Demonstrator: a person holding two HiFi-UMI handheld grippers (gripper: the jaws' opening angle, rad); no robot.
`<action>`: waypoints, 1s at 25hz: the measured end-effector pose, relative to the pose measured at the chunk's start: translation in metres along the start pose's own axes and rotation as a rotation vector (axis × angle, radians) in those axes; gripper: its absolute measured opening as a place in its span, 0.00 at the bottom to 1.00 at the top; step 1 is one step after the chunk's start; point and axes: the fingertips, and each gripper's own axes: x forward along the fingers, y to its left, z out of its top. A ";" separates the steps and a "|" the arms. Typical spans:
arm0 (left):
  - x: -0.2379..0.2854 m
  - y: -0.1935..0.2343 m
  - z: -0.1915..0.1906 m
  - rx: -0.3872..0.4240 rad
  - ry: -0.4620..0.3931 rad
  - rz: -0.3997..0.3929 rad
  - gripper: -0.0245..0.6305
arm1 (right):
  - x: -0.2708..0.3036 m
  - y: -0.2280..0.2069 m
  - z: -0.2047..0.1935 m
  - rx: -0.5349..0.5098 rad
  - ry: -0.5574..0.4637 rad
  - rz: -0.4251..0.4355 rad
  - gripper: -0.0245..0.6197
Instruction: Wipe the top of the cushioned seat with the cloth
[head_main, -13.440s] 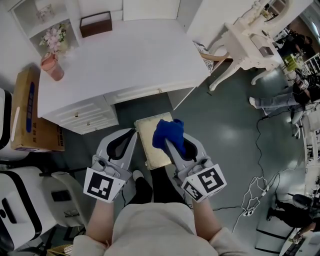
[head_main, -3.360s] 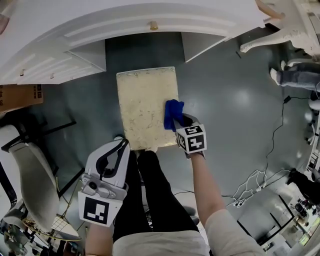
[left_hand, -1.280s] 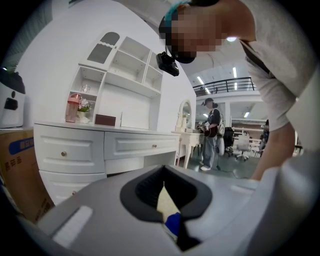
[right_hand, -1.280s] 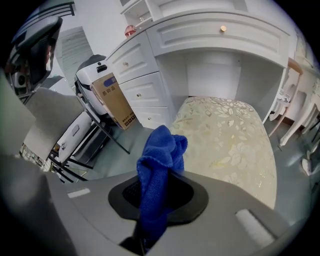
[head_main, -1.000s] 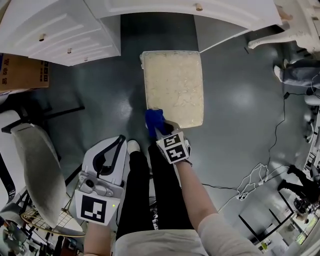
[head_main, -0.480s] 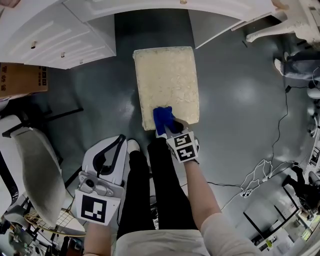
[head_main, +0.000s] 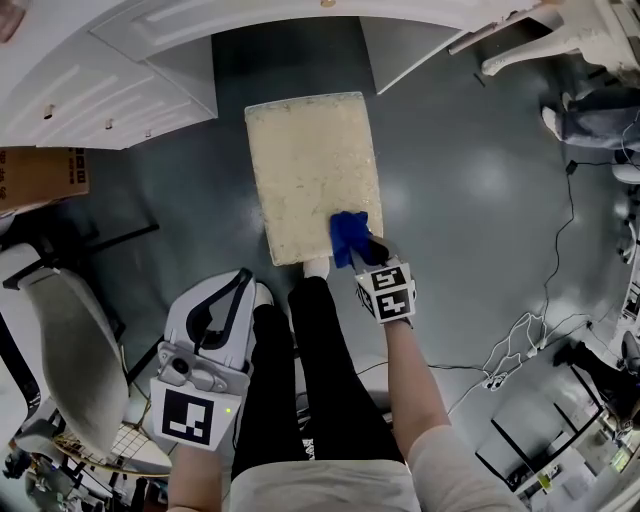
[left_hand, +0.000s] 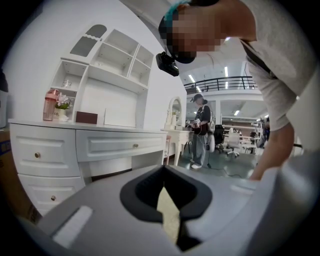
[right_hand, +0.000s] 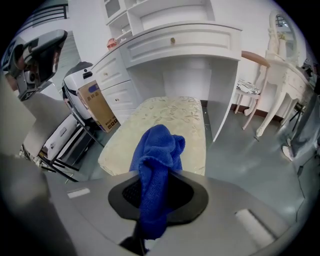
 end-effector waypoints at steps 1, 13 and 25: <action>0.002 -0.002 0.001 0.001 0.000 -0.003 0.04 | -0.001 -0.004 -0.002 0.007 0.000 -0.005 0.13; 0.017 -0.018 0.001 0.007 0.002 -0.033 0.04 | -0.012 -0.048 -0.024 0.072 0.035 -0.069 0.13; 0.005 -0.022 0.012 0.039 -0.010 -0.066 0.04 | -0.031 -0.048 -0.014 0.189 -0.010 -0.086 0.13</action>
